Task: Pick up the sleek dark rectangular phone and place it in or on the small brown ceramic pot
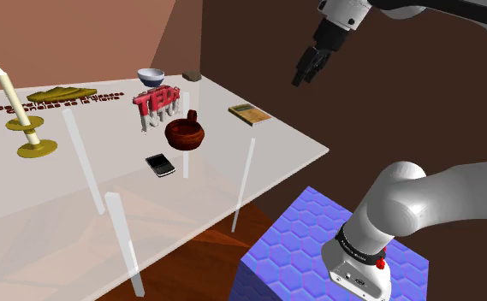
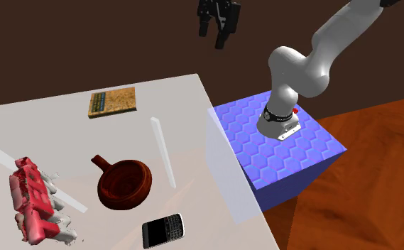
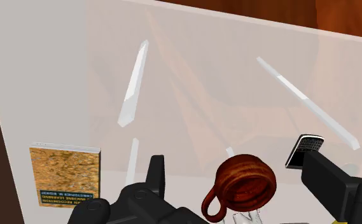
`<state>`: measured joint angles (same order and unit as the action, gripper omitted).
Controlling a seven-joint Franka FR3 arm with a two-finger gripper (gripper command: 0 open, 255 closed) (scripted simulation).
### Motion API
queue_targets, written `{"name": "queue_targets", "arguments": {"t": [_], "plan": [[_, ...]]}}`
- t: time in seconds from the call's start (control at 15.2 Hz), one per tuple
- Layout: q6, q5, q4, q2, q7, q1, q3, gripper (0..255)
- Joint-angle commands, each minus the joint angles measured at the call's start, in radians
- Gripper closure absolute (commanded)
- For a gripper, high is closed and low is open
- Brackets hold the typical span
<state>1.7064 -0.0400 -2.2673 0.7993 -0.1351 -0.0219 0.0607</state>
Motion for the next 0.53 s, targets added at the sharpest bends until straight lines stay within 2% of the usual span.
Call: {"name": "queue_targets", "arguments": {"t": [0.0, 0.46], "plan": [[0.0, 0.0, 0.0, 0.0, 0.0, 0.0, 0.0, 0], [0.181, -0.04, -0.067, -0.112, 0.112, 0.028, -0.113, 0]]}}
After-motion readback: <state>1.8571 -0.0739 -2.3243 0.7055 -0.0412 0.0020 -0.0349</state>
